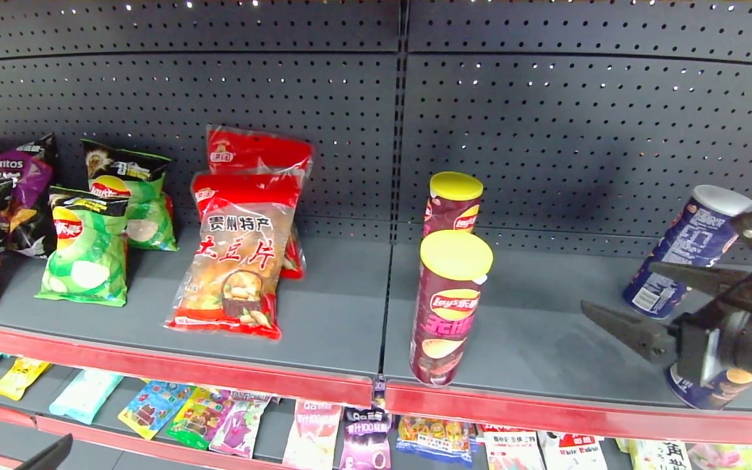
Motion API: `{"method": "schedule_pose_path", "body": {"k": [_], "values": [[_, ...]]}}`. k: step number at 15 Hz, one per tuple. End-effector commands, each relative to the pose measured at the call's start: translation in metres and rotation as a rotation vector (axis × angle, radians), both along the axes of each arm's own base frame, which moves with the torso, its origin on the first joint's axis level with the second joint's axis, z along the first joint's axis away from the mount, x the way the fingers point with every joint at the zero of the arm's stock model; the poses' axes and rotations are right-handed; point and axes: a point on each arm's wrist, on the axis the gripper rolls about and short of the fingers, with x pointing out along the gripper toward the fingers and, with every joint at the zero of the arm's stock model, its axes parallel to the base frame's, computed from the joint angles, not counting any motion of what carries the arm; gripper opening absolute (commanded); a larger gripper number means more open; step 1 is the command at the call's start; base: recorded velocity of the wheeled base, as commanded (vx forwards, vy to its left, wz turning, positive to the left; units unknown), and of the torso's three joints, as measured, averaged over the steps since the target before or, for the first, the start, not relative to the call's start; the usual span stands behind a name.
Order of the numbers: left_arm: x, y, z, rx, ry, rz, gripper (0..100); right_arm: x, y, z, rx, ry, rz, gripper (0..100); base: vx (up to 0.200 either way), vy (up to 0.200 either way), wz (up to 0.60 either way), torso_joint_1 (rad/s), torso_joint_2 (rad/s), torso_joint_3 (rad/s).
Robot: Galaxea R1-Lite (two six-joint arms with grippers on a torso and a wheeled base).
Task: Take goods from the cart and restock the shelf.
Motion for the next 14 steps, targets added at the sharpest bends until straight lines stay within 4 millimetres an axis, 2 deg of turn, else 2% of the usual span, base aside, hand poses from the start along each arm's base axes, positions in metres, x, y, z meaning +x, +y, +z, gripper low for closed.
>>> {"method": "schedule_pose_path", "body": {"k": [1, 4, 5, 7, 12, 14], "values": [[0.001, 0.0, -0.004, 0.001, 0.019, 0.0, 100, -0.037, -0.019, -0.004, 0.001, -0.082, 0.013, 100, 0.0, 0.0, 0.0, 0.0, 0.0, 0.0], [0.001, 0.0, -0.007, 0.001, 0.025, 0.0, 100, -0.056, -0.034, -0.022, -0.049, -0.099, -0.026, 100, 0.0, 0.0, 0.0, 0.0, 0.0, 0.0], [0.001, 0.0, -0.007, 0.001, 0.025, 0.0, 100, -0.057, -0.035, -0.023, -0.05, -0.099, -0.032, 100, 0.0, 0.0, 0.0, 0.0, 0.0, 0.0], [0.001, 0.0, -0.009, 0.017, 0.033, -0.007, 100, -0.067, -0.048, -0.036, -0.106, -0.111, -0.115, 100, 0.0, 0.0, 0.0, 0.0, 0.0, 0.0], [0.005, 0.0, -0.01, 0.021, 0.054, -0.012, 100, -0.073, -0.054, -0.045, -0.135, -0.112, -0.163, 100, 0.0, 0.0, 0.0, 0.0, 0.0, 0.0], [0.006, 0.0, -0.01, 0.021, 0.057, -0.012, 100, -0.073, -0.054, -0.047, -0.141, -0.105, -0.162, 100, 0.0, 0.0, -0.6, 0.005, 0.0, 0.005]]}}
